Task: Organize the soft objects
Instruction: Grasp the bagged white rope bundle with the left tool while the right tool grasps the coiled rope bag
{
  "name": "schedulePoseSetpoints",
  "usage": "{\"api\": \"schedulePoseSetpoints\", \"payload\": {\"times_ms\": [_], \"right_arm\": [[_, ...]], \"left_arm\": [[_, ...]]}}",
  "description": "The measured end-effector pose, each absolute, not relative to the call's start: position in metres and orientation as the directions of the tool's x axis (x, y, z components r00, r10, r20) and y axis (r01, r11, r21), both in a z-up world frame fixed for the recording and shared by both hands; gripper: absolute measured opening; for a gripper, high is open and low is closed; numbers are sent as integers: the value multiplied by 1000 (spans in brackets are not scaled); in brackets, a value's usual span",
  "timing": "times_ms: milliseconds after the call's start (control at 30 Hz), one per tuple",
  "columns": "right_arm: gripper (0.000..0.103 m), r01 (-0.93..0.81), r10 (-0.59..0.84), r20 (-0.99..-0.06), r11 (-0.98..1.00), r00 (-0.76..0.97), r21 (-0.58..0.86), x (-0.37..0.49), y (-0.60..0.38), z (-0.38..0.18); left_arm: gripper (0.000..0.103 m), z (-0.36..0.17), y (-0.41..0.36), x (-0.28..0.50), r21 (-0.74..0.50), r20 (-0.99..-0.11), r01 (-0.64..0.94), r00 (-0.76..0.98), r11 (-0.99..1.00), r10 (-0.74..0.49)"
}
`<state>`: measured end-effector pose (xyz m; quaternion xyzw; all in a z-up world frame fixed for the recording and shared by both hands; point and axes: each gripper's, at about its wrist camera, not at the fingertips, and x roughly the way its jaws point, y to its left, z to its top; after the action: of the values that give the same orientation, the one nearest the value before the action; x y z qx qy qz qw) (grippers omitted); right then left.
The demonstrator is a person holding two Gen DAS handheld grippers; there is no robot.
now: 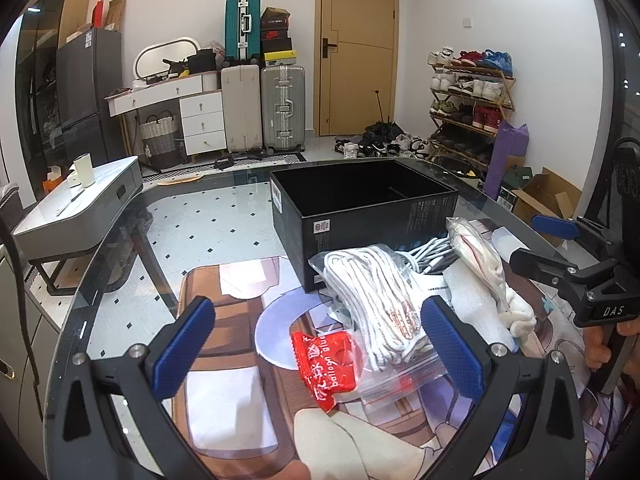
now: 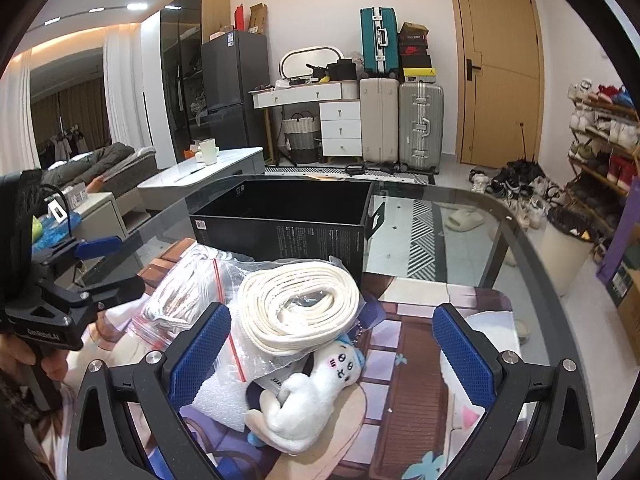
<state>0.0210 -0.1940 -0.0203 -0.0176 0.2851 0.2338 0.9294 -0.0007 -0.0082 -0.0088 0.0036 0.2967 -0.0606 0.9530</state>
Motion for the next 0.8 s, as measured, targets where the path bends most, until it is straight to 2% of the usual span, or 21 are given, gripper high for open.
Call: {"api": "schedulePoseSetpoints", "payload": {"times_ms": [500, 667, 800], "right_arm": [[103, -428, 528, -578, 848, 623, 312, 47, -198, -26], [103, -392, 572, -600, 820, 559, 416, 57, -200, -29], [103, -394, 563, -613, 827, 555, 402, 57, -196, -23]], "left_arm": [[103, -11, -40, 23, 12, -642, 126, 761, 992, -89], [103, -14, -41, 30, -14, -661, 111, 745, 994, -92], [103, -15, -42, 34, -11, -667, 92, 742, 996, -76]]}}
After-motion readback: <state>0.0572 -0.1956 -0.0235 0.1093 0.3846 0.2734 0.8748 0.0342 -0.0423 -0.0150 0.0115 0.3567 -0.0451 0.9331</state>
